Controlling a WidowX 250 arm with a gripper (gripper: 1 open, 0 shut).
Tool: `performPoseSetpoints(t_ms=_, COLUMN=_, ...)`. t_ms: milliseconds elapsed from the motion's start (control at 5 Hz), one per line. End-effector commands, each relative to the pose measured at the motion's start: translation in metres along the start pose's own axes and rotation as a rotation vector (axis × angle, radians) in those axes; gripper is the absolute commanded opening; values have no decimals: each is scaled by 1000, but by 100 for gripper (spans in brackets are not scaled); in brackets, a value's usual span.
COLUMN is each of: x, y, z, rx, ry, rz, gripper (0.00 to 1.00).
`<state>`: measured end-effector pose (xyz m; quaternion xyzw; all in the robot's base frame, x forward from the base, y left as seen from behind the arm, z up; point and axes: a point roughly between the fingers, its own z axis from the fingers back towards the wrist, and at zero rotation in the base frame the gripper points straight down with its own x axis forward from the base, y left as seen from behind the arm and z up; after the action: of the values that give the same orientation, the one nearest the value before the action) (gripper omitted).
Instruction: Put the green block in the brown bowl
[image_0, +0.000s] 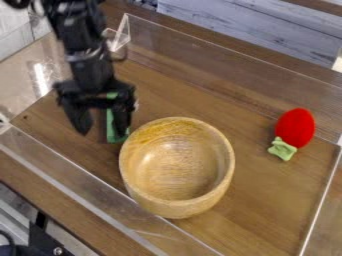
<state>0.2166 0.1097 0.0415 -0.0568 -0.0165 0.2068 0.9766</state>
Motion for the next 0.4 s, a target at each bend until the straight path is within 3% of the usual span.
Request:
performPoseSetpoints(t_ms=0, x=16, y=-3, z=-1, rx=-17, ry=-55, rz=68, gripper=100)
performPoseSetpoints(t_ms=200, x=26, y=-12, z=1, rx=-12, ry=-65, rz=111, gripper=100)
